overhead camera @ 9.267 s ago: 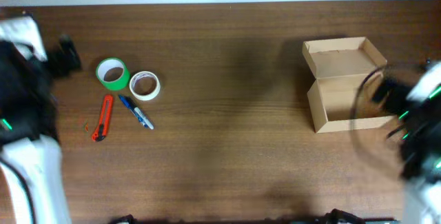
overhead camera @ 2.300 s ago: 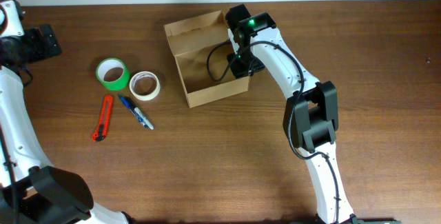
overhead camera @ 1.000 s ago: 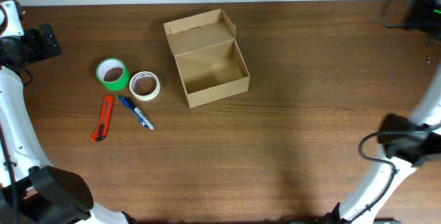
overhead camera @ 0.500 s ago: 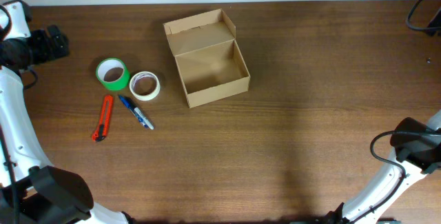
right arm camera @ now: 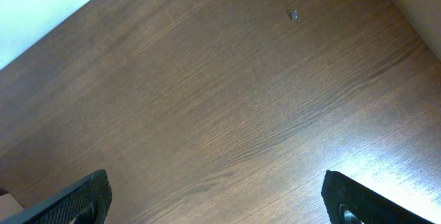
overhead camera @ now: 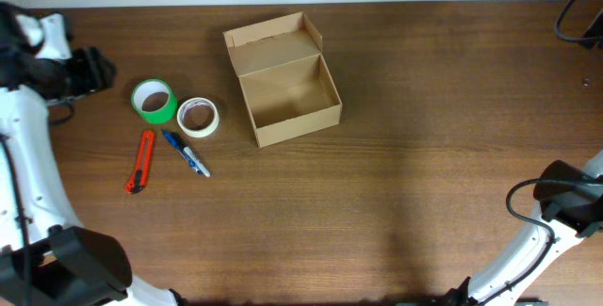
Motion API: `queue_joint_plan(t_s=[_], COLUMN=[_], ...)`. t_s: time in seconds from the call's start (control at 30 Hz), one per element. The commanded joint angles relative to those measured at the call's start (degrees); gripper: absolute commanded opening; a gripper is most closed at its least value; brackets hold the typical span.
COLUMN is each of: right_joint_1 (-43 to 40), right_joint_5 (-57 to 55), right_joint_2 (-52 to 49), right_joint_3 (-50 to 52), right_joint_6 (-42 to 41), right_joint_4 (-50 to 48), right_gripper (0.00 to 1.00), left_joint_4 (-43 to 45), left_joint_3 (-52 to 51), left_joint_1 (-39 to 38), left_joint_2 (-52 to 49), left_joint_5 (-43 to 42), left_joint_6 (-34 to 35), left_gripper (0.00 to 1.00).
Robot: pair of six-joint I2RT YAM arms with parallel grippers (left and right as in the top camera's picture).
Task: Pack container
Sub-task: 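Lower the left gripper onto the green tape roll and grasp its rim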
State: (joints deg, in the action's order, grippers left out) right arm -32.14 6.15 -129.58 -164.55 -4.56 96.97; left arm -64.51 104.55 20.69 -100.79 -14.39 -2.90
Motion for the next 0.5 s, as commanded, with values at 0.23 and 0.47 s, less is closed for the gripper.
queue_joint_plan(t_s=[0.23, 0.47], right_joint_1=[0.24, 0.24], right_joint_5=[0.74, 0.74], right_joint_2=[0.59, 0.59], right_joint_3=[-0.24, -0.24], right_joint_6=[-0.63, -0.63], right_joint_4=[0.33, 0.33], right_gripper=[0.99, 0.99], left_joint_4=[-7.96, -13.09], left_joint_3=[8.98, 21.14], left_joint_1=[-8.52, -7.72], left_joint_2=[-10.16, -22.38], left_joint_5=[18.71, 18.49], left_joint_6=[0.2, 2.21], left_gripper=[0.81, 0.87])
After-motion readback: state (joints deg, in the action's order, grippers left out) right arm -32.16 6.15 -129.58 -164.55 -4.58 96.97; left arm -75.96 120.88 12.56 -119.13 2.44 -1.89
